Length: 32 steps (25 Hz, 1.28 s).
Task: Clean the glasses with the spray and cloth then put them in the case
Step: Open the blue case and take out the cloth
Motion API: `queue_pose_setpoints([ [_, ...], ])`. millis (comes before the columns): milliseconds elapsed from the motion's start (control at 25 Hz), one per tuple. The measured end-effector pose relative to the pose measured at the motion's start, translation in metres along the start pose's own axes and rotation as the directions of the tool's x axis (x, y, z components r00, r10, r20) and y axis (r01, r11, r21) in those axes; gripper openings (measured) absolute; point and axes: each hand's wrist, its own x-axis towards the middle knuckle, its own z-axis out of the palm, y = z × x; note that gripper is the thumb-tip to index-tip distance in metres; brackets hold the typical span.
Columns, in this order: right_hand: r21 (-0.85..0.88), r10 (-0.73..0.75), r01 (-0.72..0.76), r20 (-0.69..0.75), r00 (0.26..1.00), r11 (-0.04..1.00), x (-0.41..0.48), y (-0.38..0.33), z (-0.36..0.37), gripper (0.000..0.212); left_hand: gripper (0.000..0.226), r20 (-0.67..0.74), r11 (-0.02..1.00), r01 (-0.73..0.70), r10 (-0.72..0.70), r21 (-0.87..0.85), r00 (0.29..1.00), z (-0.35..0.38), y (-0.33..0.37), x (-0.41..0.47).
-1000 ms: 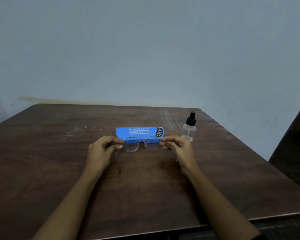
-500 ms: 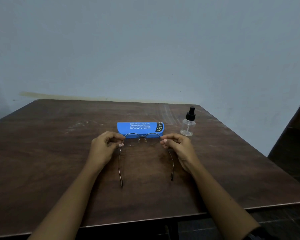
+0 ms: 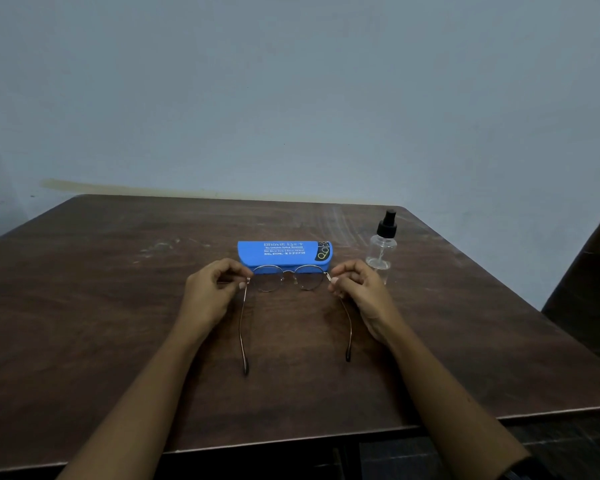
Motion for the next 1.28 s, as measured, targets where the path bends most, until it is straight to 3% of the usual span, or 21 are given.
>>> queue_pose_setpoints([
  [120, -0.057, -0.009, 0.005, -0.082, 0.997, 0.998, 0.002, 0.002, 0.0, 0.016, 0.025, -0.086, 1.0, -0.015, 0.015, 0.002, 0.996, 0.001, -0.002, 0.002],
  [240, -0.172, -0.119, 0.1, -0.104, 0.987, 0.98, 0.008, 0.004, 0.001, 0.021, 0.023, -0.169, 0.999, -0.029, 0.026, -0.014, 0.985, 0.003, -0.006, 0.01],
  [440, -0.453, -0.338, 0.324, 0.053, 0.94, 0.83, 0.031, 0.008, -0.001, 0.039, 0.042, -0.049, 0.999, 0.005, -0.007, -0.048, 0.999, 0.007, -0.021, 0.037],
  [560, -0.45, -0.31, 0.332, 0.124, 0.943, 0.829, 0.044, 0.008, 0.001, 0.036, 0.054, 0.104, 0.997, 0.077, -0.077, 0.007, 0.992, 0.008, -0.032, 0.052],
  [720, -0.399, -0.236, 0.291, 0.183, 0.954, 0.87, 0.064, 0.013, 0.003, 0.037, 0.068, 0.237, 0.987, 0.152, -0.135, -0.054, 0.962, 0.006, -0.039, 0.066],
  [960, -0.373, -0.239, 0.31, 0.223, 0.945, 0.875, 0.086, 0.02, 0.01, 0.04, 0.064, 0.173, 0.997, 0.07, -0.072, 0.016, 0.982, 0.017, -0.038, 0.074],
  [1280, -0.505, -0.47, 0.569, 0.321, 0.822, 0.649, 0.105, 0.022, 0.023, 0.039, 0.06, 0.117, 0.983, 0.05, -0.071, 0.175, 0.991, 0.02, -0.03, 0.076],
])
